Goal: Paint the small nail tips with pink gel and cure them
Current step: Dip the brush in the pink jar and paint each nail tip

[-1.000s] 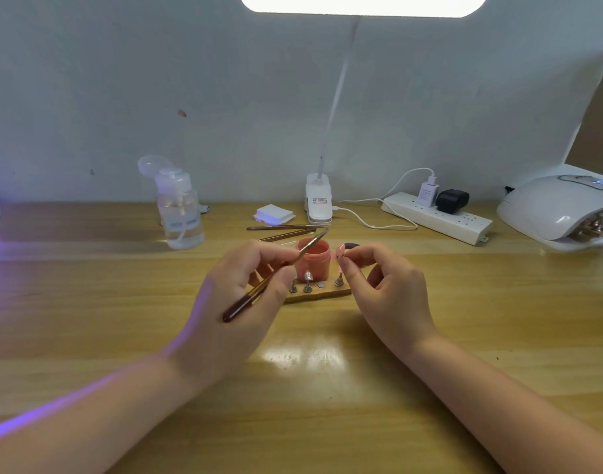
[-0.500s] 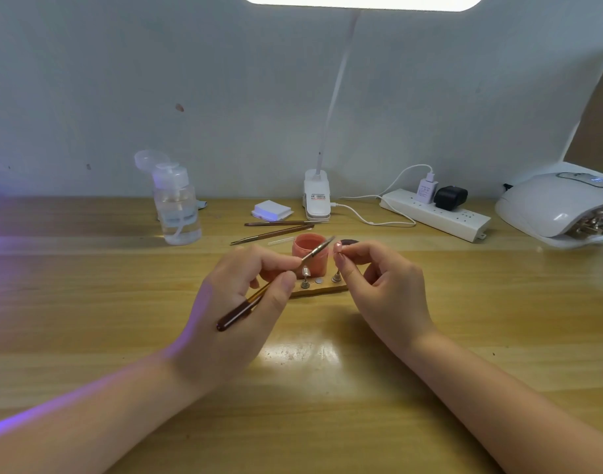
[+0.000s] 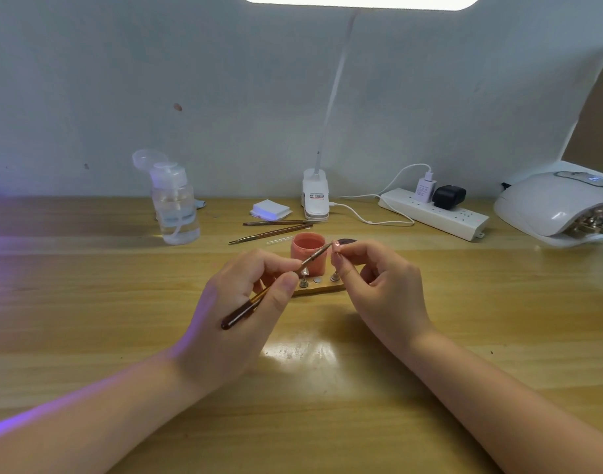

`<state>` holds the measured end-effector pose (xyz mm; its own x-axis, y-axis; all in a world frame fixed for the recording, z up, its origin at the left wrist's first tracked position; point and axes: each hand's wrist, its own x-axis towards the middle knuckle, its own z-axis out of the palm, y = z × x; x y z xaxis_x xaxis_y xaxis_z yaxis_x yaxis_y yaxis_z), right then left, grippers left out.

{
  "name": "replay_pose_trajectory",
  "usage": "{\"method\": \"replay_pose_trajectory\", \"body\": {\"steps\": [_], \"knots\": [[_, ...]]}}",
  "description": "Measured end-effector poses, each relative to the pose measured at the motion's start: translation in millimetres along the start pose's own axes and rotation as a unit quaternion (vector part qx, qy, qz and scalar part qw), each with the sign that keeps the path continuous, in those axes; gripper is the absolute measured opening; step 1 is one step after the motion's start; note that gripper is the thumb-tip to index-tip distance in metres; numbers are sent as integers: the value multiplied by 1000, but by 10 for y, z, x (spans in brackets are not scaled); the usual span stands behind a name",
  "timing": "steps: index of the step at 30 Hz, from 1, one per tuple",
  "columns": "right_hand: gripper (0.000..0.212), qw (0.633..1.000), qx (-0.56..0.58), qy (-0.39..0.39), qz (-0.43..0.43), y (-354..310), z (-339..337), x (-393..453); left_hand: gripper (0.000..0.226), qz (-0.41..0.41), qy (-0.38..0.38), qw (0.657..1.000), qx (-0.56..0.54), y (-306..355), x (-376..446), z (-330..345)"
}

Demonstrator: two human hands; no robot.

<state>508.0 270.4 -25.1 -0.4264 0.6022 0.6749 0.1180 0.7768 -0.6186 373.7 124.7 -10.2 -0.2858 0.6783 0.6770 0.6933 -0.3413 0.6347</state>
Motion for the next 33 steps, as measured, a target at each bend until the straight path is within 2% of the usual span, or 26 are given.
{"method": "replay_pose_trajectory", "body": {"steps": [5,15,33], "knots": [[9,1000,-2,-5,5,-6,-5,0,14,18,16,1000,-2,20,19,-30],[8,1000,-9,6,10,-2,-12,3,15,38,-3,999,10,35,-31,-30],[10,998,40,-17,33,-36,-3,-9,14,0,10,1000,-17,82,15,26]]}}
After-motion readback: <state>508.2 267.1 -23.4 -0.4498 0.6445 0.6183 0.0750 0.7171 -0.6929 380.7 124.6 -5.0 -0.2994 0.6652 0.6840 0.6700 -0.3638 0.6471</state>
